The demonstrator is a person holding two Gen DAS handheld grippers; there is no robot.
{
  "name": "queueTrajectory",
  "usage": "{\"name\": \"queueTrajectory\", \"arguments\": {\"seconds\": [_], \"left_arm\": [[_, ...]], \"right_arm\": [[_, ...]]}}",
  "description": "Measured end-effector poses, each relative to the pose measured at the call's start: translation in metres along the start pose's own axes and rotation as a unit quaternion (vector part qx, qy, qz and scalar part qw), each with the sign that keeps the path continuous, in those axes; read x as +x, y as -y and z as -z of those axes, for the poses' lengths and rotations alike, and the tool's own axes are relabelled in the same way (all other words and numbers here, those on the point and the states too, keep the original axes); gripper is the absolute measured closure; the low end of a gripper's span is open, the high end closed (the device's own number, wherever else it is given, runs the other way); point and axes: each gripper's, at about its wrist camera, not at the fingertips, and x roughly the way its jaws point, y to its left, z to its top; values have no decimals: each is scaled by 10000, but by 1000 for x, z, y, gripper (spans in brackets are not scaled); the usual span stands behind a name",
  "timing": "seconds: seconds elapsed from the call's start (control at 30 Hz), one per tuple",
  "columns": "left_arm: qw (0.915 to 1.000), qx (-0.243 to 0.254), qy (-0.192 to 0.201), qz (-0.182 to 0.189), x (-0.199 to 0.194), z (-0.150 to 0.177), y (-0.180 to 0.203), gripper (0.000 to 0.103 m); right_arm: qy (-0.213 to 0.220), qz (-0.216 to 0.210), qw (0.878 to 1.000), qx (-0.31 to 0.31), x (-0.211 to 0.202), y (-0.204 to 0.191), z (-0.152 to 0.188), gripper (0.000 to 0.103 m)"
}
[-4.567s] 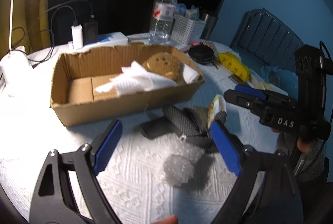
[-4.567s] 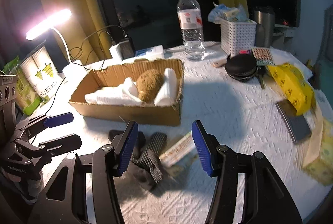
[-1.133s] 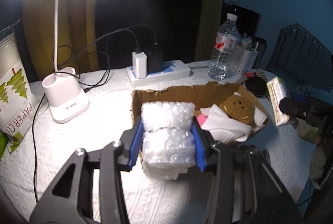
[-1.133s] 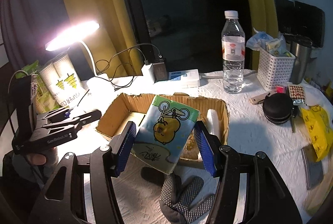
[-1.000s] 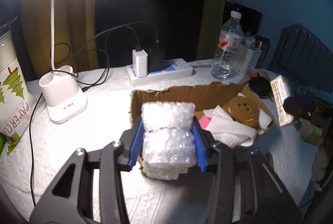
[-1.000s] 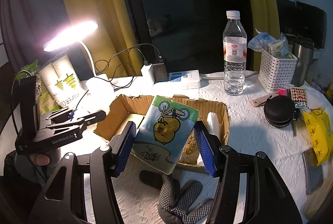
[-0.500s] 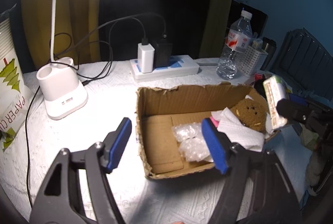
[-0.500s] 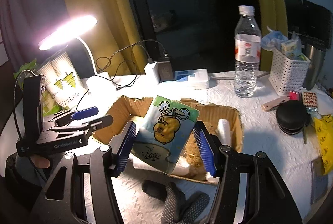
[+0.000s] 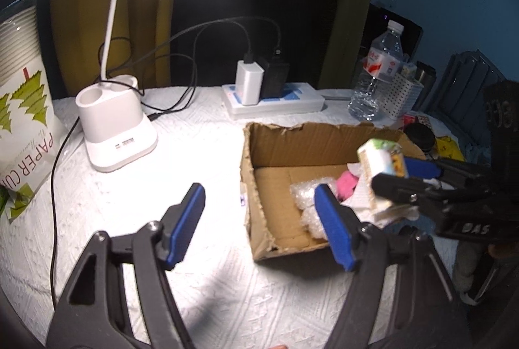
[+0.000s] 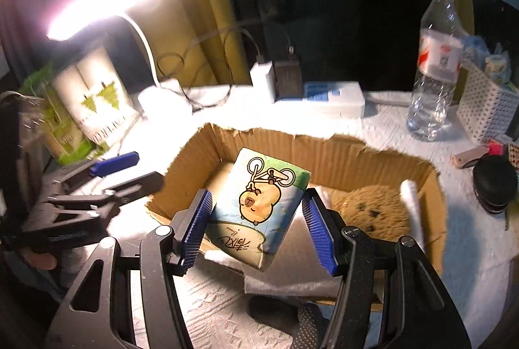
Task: Organize soft objects
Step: 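Withdraw both grippers from the box and move the right gripper to the grey glove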
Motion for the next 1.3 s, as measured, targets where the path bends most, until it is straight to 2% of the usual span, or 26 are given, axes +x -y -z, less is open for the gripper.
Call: {"name": "queueTrajectory", "arguments": {"seconds": [0.13,0.23,0.43,0.6,0.93,1.3], "left_arm": [[10000,-46,9,5,-2,1,-6,32],[10000,-68,20,15,-4,2,-9,32],[10000,-72,31,4,-7,3,-9,32],[9999,-59,84,-41,-14,4,-9,32],[9998,81,170,-69,-28,8,4,32],[9995,276,153,33,-39,22,36,32]], "right_arm": [[-391,183,9991,47,26,0,5,42],[-517,253,9983,7,37,-4,7,42],[-579,-45,9982,-116,40,-17,3,42],[-648,-42,9975,-293,44,-29,5,42],[-212,147,9994,-211,8,-20,6,41],[69,257,9996,-135,-39,-15,29,41]]}}
